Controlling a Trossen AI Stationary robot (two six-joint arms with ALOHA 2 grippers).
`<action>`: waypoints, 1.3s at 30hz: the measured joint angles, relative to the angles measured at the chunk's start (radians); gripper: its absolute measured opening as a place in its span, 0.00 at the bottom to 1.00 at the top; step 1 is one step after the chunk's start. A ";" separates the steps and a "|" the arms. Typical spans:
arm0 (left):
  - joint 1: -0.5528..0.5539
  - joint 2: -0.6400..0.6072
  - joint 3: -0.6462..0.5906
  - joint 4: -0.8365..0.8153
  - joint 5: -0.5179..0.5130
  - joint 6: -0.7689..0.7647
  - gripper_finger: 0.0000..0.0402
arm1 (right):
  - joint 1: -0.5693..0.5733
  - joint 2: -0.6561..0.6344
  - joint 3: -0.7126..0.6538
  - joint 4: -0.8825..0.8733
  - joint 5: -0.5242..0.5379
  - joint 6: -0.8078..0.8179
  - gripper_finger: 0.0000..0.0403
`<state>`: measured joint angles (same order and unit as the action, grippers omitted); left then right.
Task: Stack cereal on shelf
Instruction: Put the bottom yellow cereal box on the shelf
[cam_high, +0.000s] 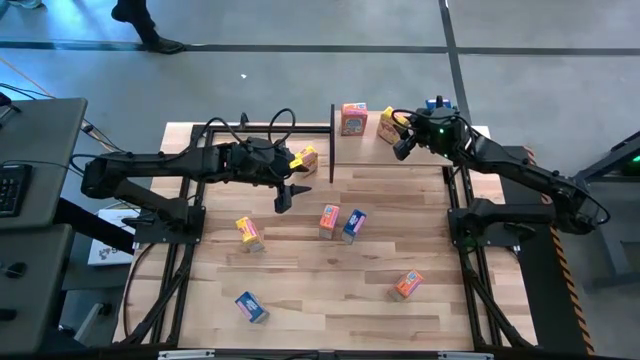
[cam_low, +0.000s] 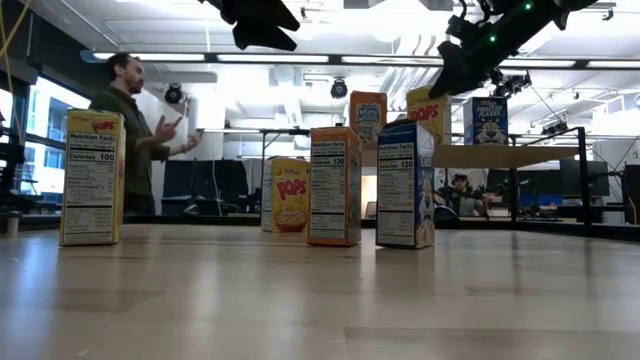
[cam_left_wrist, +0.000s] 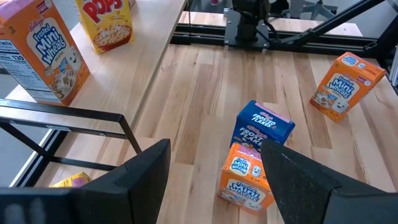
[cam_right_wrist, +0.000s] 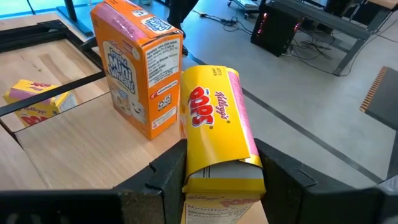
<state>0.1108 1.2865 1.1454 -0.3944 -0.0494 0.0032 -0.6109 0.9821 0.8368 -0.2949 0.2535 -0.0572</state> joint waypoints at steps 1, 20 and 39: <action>0.000 0.000 0.000 0.000 0.000 0.000 0.60 | 0.000 0.000 0.000 0.000 0.001 0.000 0.39; 0.000 0.000 0.000 0.000 0.000 0.000 0.60 | -0.032 0.000 0.000 -0.015 -0.026 0.004 0.46; 0.000 0.000 0.000 0.000 0.000 0.000 0.60 | -0.032 0.001 0.122 -0.120 -0.018 -0.014 0.57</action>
<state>0.1104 1.2865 1.1458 -0.3943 -0.0490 0.0032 -0.6430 0.9829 0.9586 -0.4149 0.2352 -0.0711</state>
